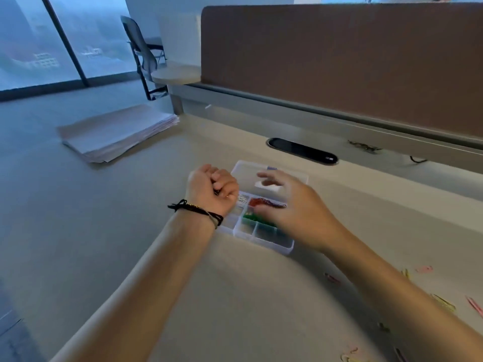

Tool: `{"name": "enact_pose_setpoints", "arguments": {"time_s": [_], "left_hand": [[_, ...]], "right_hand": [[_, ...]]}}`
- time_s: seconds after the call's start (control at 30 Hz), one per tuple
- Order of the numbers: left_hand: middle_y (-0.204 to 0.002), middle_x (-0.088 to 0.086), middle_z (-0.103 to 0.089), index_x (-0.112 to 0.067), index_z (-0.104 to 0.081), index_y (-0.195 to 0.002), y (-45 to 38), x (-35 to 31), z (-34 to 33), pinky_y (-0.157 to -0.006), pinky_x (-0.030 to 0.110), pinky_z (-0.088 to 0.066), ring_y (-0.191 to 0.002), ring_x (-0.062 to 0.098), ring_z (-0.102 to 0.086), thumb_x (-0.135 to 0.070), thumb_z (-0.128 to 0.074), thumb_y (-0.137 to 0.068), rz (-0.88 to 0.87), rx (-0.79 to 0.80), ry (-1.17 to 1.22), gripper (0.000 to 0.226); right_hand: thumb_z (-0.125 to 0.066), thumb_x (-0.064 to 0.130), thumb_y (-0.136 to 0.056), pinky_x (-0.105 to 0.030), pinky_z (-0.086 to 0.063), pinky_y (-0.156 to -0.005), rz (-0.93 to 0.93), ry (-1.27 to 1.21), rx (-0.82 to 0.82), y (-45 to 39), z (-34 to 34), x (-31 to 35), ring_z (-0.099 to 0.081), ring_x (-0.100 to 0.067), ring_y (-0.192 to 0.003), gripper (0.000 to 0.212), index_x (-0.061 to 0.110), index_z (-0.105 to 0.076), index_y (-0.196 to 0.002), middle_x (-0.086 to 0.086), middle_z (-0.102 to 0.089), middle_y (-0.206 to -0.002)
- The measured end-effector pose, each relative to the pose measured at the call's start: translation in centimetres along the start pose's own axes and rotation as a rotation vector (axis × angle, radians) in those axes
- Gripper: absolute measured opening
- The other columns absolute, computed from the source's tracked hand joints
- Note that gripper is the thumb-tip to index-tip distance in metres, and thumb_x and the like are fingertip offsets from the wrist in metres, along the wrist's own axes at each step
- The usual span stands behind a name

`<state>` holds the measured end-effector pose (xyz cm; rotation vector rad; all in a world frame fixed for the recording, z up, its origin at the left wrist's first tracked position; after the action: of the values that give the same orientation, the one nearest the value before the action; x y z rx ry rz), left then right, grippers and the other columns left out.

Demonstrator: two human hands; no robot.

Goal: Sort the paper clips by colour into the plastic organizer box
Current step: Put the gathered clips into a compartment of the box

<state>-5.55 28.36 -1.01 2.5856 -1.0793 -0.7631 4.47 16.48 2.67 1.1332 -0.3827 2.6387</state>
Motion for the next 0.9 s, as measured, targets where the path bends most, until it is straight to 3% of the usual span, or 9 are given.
{"name": "enact_pose_setpoints", "arguments": {"time_s": [0.1,0.23,0.33,0.43,0.73,0.9], "left_hand": [[-0.042,-0.007,-0.024,-0.022,-0.033,-0.049,-1.3,-2.1,-0.1,-0.029,0.019,-0.012,-0.029,0.007,-0.018,-0.030,-0.032,-0.105,-0.153,0.089,-0.259,0.056],[-0.047,-0.005,-0.019,-0.022,-0.029,-0.057,-1.8,-1.6,-0.7,-0.032,0.018,-0.014,-0.035,0.009,-0.013,-0.038,-0.033,-0.106,-0.277,0.197,-0.654,0.052],[-0.045,-0.003,-0.021,-0.019,-0.030,-0.056,-1.9,-0.8,-0.8,-0.034,0.019,-0.018,-0.035,0.012,-0.016,-0.038,-0.037,-0.106,-0.328,0.269,-0.828,0.053],[-0.044,-0.002,-0.023,-0.019,-0.031,-0.053,-2.0,-0.6,-0.3,-0.037,0.022,-0.018,-0.038,0.016,-0.019,-0.033,-0.040,-0.105,-0.383,0.238,-0.927,0.054],[-0.049,0.004,-0.026,-0.016,-0.035,-0.055,-1.5,-0.9,0.1,-0.038,0.020,-0.017,-0.039,0.016,-0.019,-0.036,-0.040,-0.106,-0.475,0.221,-1.023,0.054],[-0.045,0.003,-0.033,-0.013,-0.041,-0.056,-1.4,-1.1,0.2,-0.037,0.023,-0.027,-0.034,0.019,-0.033,-0.040,-0.039,-0.105,-0.537,0.170,-1.077,0.056]], "right_hand": [[-0.080,0.050,-0.072,-0.032,-0.039,-0.105,0.004,0.224,0.158,-0.3,-2.6,0.4,-0.044,-0.014,-0.131,0.102,0.036,-0.023,-0.155,0.007,-0.046,-0.148],[-0.084,0.055,-0.066,-0.034,-0.034,-0.112,0.014,0.375,0.208,-0.4,-4.2,0.3,-0.040,-0.017,-0.135,0.121,0.037,-0.007,-0.158,0.008,-0.041,-0.152],[-0.087,0.051,-0.064,-0.034,-0.037,-0.110,0.038,0.362,0.185,-0.6,-4.2,0.2,-0.044,-0.016,-0.130,0.124,0.037,-0.006,-0.158,0.009,-0.045,-0.148],[-0.088,0.047,-0.065,-0.033,-0.039,-0.106,0.057,0.322,0.208,-0.5,-4.3,0.2,-0.046,-0.014,-0.125,0.124,0.039,-0.005,-0.156,0.009,-0.049,-0.142],[-0.089,0.047,-0.061,-0.032,-0.040,-0.104,0.077,0.275,0.207,-0.4,-4.2,-0.4,-0.045,-0.011,-0.124,0.124,0.045,-0.007,-0.155,0.013,-0.050,-0.139],[-0.088,0.049,-0.061,-0.035,-0.042,-0.103,0.082,0.282,0.211,-0.4,-4.5,-0.5,-0.046,-0.012,-0.123,0.123,0.043,-0.010,-0.156,0.013,-0.051,-0.138]]}}
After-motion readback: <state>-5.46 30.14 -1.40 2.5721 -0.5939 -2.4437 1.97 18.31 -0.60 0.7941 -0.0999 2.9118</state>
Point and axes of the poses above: each hand's wrist, its own y-axis away from the middle knuckle, its own z-axis out of the back of the hand, x = y × z, the point moved 7 cm from there along -y, towards the middle knuckle
